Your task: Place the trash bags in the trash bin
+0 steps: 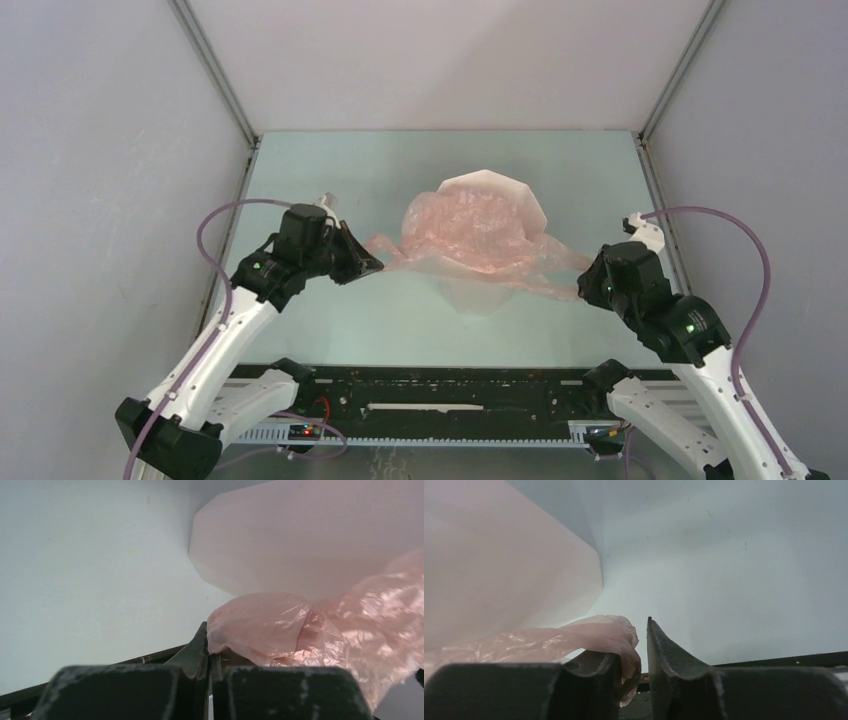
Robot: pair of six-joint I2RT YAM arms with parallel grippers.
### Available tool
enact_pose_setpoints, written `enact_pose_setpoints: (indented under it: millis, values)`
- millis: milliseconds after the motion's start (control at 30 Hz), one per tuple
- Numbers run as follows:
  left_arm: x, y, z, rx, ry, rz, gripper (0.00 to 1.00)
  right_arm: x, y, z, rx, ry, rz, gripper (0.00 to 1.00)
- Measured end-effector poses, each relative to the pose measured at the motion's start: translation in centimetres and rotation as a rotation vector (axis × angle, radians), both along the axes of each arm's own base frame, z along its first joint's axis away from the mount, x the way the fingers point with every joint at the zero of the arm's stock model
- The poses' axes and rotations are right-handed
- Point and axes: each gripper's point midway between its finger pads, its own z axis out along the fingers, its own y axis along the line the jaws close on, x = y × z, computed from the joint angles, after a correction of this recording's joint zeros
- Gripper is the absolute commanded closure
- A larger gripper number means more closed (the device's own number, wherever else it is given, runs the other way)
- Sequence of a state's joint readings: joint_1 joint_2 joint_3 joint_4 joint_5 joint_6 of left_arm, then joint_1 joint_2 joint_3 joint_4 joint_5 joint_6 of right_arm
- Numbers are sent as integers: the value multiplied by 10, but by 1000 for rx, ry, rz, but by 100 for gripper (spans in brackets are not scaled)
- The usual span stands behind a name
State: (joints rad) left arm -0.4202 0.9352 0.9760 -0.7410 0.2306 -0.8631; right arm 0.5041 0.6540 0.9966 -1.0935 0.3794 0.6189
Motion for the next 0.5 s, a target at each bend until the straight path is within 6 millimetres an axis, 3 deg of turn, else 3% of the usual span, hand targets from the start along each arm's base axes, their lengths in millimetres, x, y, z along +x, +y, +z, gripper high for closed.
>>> enact_pose_setpoints:
  millis: [100, 167, 333, 500]
  values:
    - [-2, 1, -23, 28, 57, 0, 100, 9, 3, -4, -15, 14, 12, 63]
    - [5, 0, -29, 47, 66, -8, 94, 17, 8, -6, -22, 26, 34, 58]
    - [25, -3, -31, 118, 42, -54, 49, 31, 21, -12, -41, 61, 93, 39]
    - [24, 2, -11, 166, -83, -132, 20, 28, 34, -3, -15, 64, 191, 28]
